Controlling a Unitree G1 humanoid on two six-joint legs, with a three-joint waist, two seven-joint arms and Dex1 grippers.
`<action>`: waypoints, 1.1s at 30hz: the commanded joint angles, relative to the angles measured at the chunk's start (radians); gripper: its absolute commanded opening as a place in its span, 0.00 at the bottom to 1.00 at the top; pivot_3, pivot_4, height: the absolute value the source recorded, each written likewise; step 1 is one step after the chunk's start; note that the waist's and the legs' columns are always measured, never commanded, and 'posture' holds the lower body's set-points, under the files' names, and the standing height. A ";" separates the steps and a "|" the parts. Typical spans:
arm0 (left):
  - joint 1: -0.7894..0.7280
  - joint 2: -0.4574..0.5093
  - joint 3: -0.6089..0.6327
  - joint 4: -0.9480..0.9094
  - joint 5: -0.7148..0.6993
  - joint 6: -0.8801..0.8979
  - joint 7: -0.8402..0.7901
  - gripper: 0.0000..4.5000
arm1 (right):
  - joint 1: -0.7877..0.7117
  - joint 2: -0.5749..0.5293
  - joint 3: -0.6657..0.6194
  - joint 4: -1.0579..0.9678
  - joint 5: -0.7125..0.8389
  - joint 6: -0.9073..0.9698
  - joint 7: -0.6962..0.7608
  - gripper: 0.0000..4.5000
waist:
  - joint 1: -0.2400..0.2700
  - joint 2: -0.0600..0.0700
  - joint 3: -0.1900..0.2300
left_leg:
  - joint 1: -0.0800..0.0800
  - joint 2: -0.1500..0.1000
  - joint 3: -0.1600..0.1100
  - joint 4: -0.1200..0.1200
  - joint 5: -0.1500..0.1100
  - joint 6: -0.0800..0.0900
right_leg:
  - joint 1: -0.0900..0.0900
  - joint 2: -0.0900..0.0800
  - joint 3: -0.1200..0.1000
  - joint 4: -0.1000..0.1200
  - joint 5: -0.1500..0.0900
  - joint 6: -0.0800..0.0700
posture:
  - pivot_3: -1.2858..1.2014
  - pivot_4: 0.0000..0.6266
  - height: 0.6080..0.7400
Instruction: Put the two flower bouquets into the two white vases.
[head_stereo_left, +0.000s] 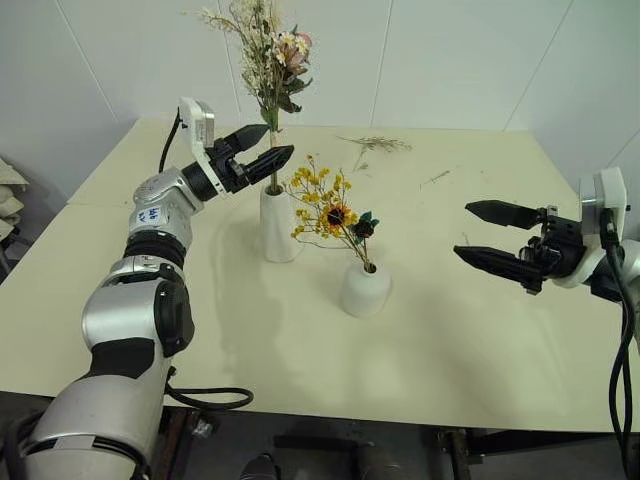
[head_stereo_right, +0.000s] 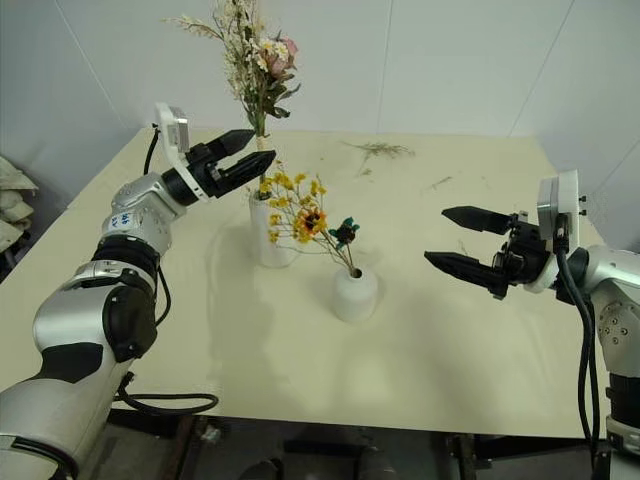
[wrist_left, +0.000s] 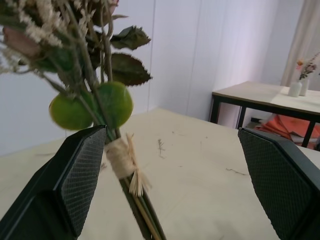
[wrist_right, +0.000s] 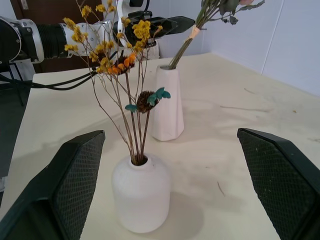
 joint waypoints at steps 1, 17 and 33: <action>-0.016 0.031 0.000 -0.051 0.001 0.053 0.046 1.00 | -0.006 -0.001 -0.027 -0.032 0.018 -0.007 -0.003 1.00 | 0.000 0.000 0.000 | 0.000 0.000 0.000 0.000 0.000 0.000 | 0.000 0.000 0.000 0.000 0.000 0.000 | 0.52 0.24 1.00; -0.101 0.011 -0.085 -0.017 0.077 0.220 0.180 1.00 | -0.023 0.000 -0.008 -0.013 0.002 -0.012 0.000 1.00 | 0.002 0.000 0.000 | 0.000 0.000 0.000 0.001 0.000 0.000 | 0.000 0.000 0.000 0.000 0.000 0.000 | 0.52 0.24 1.00; -0.151 0.000 -0.092 0.021 0.118 0.247 0.255 0.33 | -0.009 -0.001 -0.013 -0.025 -0.001 -0.009 -0.012 1.00 | 0.001 0.000 0.000 | 0.000 0.000 0.000 0.001 0.000 0.000 | 0.000 0.000 0.000 0.000 0.000 0.000 | 0.52 0.24 1.00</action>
